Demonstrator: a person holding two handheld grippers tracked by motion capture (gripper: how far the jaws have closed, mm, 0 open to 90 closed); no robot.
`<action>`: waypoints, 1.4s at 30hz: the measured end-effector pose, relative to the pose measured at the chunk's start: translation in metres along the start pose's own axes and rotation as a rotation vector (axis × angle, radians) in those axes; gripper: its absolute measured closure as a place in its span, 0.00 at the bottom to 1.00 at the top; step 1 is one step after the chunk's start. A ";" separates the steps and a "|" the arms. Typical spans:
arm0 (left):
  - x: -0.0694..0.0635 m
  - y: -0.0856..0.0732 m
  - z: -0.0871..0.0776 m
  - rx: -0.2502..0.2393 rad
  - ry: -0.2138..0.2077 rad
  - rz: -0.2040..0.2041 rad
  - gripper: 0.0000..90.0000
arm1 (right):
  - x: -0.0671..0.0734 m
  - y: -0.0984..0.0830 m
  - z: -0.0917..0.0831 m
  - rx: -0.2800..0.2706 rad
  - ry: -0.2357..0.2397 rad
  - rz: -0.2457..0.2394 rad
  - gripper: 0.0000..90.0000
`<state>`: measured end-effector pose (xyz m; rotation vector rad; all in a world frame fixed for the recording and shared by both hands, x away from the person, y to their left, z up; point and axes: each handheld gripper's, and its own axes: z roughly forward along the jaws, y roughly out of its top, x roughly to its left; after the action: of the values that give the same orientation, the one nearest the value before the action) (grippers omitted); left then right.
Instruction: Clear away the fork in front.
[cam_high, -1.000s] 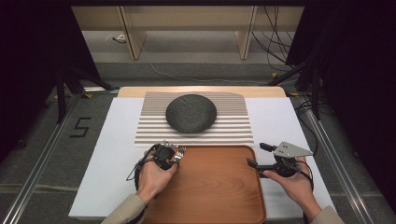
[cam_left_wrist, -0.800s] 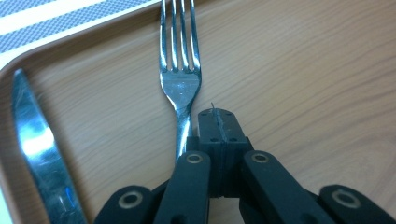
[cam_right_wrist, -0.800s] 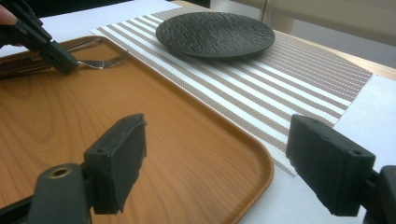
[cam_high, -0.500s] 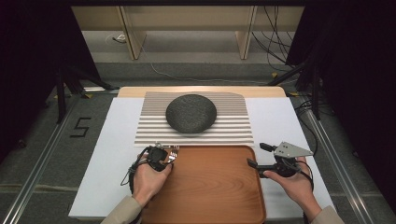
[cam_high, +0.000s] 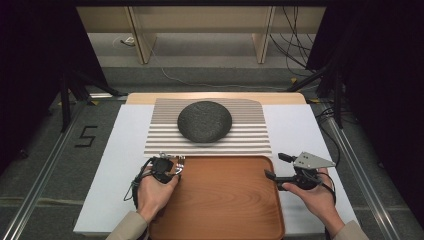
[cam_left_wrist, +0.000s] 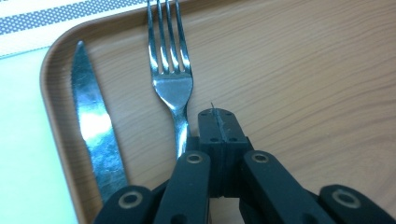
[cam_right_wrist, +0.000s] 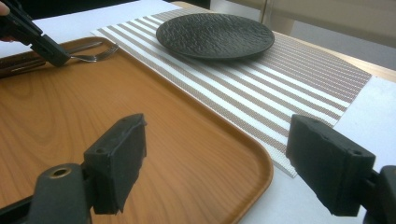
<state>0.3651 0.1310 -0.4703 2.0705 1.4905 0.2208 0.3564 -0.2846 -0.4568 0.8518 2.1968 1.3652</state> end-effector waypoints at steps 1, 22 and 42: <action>0.001 0.000 0.000 0.002 0.001 -0.002 1.00 | 0.000 0.000 0.000 0.000 0.000 0.000 0.23; 0.010 0.000 -0.006 0.011 0.018 -0.004 1.00 | 0.000 0.000 0.000 -0.001 0.001 0.001 0.23; 0.010 0.000 -0.009 -0.019 0.002 0.051 1.00 | 0.000 0.000 0.001 0.000 0.002 0.001 0.23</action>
<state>0.3646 0.1433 -0.4644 2.0954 1.4326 0.2557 0.3565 -0.2839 -0.4572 0.8517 2.1984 1.3674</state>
